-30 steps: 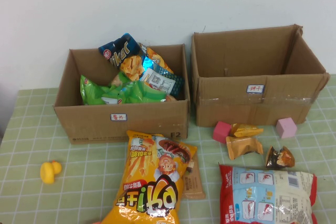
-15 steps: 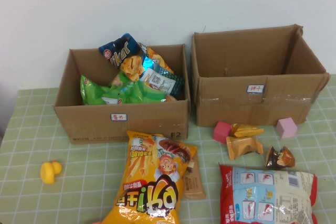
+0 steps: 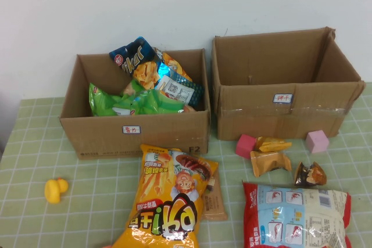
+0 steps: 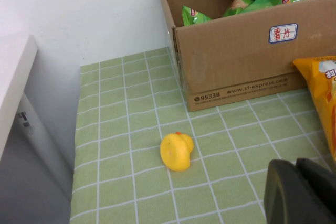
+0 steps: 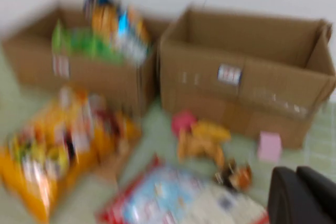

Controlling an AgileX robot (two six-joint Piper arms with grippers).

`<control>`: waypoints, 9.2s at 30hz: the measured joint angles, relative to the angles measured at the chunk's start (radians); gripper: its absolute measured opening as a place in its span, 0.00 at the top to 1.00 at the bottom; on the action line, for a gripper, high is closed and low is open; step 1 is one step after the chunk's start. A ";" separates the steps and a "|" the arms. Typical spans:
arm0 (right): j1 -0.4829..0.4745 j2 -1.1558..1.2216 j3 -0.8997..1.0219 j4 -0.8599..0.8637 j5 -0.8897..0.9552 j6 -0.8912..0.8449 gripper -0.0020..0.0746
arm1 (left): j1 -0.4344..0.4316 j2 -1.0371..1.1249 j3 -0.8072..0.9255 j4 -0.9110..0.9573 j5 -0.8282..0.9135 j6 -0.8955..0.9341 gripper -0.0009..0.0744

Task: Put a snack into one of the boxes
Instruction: Pick up the potato chip, then place the potato chip in the potato chip box, then pick up the biscuit, then place the biscuit in the biscuit box

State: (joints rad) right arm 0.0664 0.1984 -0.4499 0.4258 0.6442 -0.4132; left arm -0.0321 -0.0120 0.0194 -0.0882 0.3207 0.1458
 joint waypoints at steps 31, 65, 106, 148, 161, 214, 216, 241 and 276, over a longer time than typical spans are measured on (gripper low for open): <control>0.471 1.076 -0.470 -0.426 0.416 -0.326 0.98 | 0.000 0.000 0.000 0.000 0.000 0.000 0.99; 0.508 1.823 -0.703 -0.635 0.055 0.225 0.07 | 0.000 0.000 0.000 -0.002 0.000 0.000 0.99; 0.446 1.748 -1.455 -0.024 0.450 -0.235 0.66 | 0.000 -0.002 0.000 -0.002 0.000 0.000 0.99; 0.458 2.137 -1.512 0.966 -0.407 -1.036 0.68 | 0.000 -0.002 0.000 -0.002 0.000 0.000 0.99; 0.458 2.139 -1.512 0.974 -0.405 -1.048 0.24 | 0.000 -0.002 0.000 -0.002 0.000 0.000 0.99; 0.405 1.195 -0.479 -0.755 0.149 0.490 0.94 | 0.000 -0.002 -0.001 -0.002 0.000 0.000 0.99; 0.355 1.224 -0.463 -0.736 0.123 0.510 0.87 | 0.000 -0.002 -0.001 -0.002 0.000 0.000 0.99; 0.189 1.861 -0.579 -0.466 -0.369 0.517 0.28 | 0.000 -0.002 -0.001 -0.002 0.000 0.000 0.99; 0.180 1.455 -0.739 -0.461 -0.285 0.395 0.93 | 0.000 -0.002 -0.001 -0.002 0.000 0.000 0.99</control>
State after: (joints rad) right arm 0.2463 1.6536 -1.1887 -0.0352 0.3595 -0.0185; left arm -0.0321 -0.0141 0.0181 -0.0899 0.3211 0.1458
